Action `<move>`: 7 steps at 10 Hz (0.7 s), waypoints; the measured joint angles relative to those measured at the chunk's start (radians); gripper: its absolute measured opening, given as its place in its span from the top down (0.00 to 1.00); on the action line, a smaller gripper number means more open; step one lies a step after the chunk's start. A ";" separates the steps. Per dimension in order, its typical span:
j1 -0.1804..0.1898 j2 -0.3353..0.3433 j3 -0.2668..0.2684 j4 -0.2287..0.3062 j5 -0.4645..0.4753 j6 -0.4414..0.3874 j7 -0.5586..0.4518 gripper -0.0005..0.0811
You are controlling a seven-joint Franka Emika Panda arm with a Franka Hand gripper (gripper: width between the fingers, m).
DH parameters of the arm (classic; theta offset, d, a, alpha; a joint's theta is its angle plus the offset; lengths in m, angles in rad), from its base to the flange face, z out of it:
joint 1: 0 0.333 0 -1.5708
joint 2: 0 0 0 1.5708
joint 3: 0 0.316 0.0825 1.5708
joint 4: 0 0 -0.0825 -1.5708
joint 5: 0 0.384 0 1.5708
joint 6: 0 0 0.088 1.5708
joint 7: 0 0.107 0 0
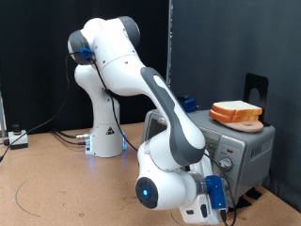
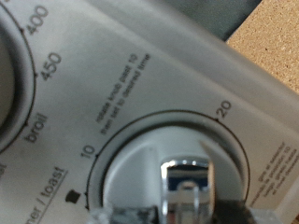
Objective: Make a piece of toast with the oven
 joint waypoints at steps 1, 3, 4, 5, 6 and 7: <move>0.000 0.000 0.000 0.000 0.000 0.000 0.000 0.88; 0.000 0.000 0.000 0.000 0.000 0.000 0.000 0.88; 0.000 0.000 0.000 0.000 0.000 0.000 0.000 0.88; 0.000 0.000 0.000 0.000 0.000 0.000 0.000 0.88; 0.000 0.000 0.000 0.000 0.000 0.000 0.001 0.88; 0.000 0.000 -0.002 0.001 0.000 0.008 0.001 0.88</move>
